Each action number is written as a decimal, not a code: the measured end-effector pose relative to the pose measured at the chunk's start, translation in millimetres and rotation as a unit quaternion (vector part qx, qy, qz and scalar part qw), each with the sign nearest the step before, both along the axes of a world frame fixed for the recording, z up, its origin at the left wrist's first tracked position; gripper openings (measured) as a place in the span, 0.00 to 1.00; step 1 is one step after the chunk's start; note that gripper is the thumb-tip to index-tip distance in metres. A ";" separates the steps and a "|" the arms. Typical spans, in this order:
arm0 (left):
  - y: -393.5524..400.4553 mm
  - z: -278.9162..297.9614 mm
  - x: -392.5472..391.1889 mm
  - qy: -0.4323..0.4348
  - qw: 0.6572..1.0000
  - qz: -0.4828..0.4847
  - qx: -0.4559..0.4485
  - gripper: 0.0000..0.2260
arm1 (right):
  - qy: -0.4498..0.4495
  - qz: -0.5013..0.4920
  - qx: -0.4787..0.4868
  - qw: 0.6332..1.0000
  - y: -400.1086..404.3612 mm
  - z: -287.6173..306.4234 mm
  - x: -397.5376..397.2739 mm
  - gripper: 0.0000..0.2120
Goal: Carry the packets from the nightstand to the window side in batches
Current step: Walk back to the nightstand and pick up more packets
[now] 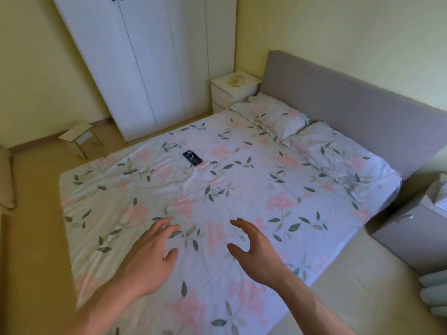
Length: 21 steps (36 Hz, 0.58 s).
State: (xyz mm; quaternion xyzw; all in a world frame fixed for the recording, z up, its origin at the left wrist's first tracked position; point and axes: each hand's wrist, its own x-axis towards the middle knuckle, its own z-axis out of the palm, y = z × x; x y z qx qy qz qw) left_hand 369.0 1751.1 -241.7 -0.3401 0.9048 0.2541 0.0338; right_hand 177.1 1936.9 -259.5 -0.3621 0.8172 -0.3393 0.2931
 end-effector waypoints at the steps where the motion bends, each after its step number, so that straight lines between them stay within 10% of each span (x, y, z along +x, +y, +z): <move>1: -10.7 1.3 11.6 0.002 1.000 0.002 -0.002 0.22 | 0.004 0.003 0.001 1.000 -12.0 0.4 9.7 0.26; 21: -260.2 -24.5 322.6 0.026 0.996 -0.075 0.038 0.23 | 0.050 -0.038 0.033 0.997 -249.8 9.5 345.0 0.28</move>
